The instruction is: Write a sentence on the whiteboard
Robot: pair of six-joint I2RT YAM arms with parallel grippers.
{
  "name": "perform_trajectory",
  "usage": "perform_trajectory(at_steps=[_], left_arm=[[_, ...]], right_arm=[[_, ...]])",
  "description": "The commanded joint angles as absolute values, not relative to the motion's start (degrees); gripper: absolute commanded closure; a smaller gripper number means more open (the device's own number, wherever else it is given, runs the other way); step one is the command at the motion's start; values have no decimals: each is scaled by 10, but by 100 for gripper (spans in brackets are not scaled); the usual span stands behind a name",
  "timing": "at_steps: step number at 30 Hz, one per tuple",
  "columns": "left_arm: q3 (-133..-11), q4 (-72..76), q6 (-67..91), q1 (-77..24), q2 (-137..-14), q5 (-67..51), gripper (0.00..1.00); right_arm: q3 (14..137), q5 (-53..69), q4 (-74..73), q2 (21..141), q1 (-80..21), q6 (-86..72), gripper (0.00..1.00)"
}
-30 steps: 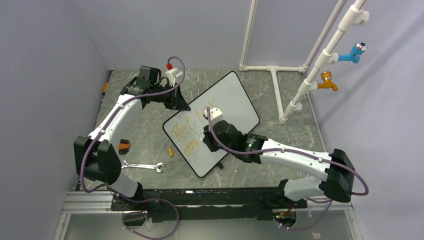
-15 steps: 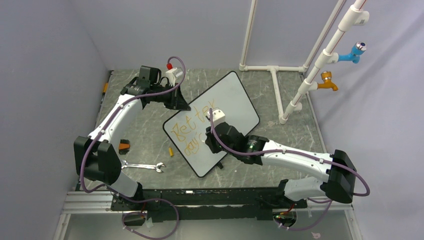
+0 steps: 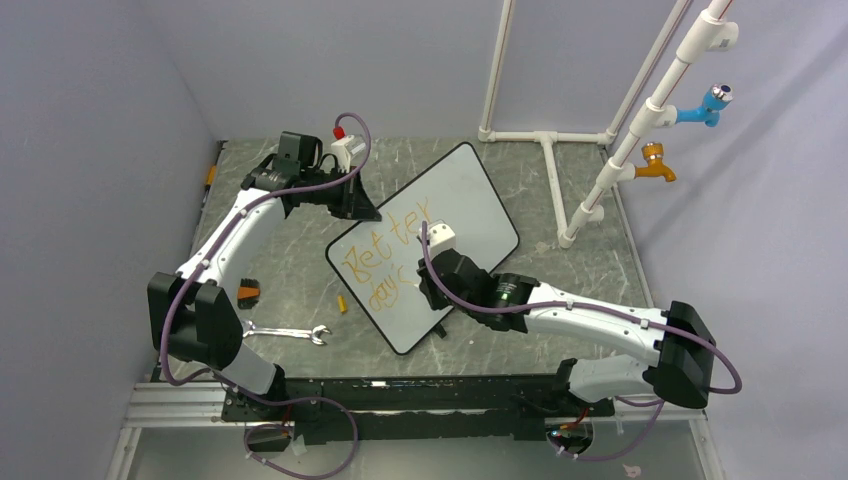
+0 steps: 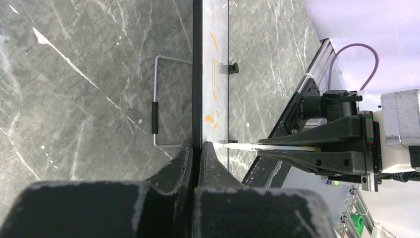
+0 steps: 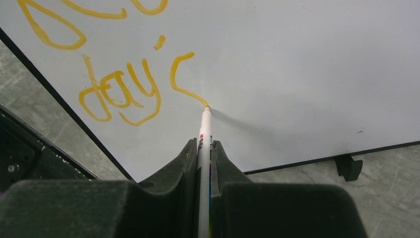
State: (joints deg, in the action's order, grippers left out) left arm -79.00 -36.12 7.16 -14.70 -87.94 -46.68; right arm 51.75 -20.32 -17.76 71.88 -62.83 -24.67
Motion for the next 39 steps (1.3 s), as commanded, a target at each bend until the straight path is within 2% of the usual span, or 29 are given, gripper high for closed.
perform_trajectory(at_steps=[1,19,26,39], left_arm=[[-801,-297,57,-148,-847,-472,100],[-802,-299,55,-148,-849,-471,100],[-802,-299,55,-148,-850,-470,100],[-802,-301,55,-149,-855,-468,100]], right_arm=[[493,-191,-171,713,-625,-246,100],[543,-121,-140,729,-625,-233,100],[562,-106,-145,696,-625,-235,100],[568,-177,-183,627,-618,-219,100]])
